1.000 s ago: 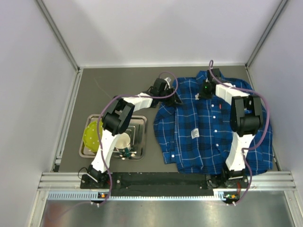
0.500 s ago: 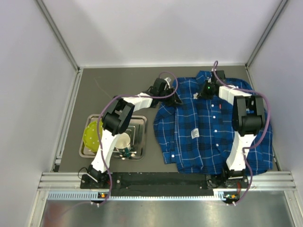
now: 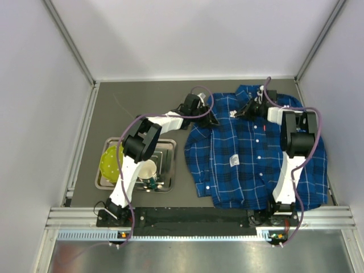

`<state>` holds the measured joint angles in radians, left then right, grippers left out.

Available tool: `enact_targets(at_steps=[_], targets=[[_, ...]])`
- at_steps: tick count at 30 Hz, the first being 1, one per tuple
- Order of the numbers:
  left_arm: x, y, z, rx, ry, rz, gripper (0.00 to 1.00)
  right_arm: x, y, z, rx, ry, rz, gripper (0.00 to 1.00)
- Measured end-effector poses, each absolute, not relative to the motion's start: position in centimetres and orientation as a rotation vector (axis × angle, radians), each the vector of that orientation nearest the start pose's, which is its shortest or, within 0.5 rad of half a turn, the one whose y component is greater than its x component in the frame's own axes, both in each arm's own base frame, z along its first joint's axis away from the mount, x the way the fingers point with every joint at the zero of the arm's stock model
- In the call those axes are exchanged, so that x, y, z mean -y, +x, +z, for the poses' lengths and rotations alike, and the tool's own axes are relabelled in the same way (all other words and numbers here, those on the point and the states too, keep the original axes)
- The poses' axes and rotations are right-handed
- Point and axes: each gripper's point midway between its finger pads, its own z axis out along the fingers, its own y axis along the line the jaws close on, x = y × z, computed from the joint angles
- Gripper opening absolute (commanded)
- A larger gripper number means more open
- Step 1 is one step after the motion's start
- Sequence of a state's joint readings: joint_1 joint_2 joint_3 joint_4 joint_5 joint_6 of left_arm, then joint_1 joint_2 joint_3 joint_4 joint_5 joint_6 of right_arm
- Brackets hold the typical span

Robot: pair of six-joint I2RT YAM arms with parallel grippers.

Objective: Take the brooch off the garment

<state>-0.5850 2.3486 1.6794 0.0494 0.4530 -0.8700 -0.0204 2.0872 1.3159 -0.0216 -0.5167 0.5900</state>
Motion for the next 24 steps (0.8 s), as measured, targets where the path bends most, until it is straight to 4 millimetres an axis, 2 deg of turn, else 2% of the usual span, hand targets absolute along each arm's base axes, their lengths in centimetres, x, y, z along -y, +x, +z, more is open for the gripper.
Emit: enact_targets(at_steps=[4,13,20,24], targets=[[41.7,43.9,4.8,-2.438,-0.059,-1.246,0.36,-10.4,49.9,3.1,-2.344,0.498,0.973,0.00],[41.7,43.9,4.8,-2.438,-0.058,-1.246,0.37,-11.8,51.3,4.7,-2.252,0.516,1.127,0.00],[41.8,43.7,4.8,-2.437,-0.039,-1.241,0.46,-12.3,52.1,5.4,-2.227,0.517,1.187,0.00],[41.8,43.6,5.2,-2.436,-0.027,-1.237,0.48,-12.3,52.3,6.2,-2.221,0.489,1.183,0.00]])
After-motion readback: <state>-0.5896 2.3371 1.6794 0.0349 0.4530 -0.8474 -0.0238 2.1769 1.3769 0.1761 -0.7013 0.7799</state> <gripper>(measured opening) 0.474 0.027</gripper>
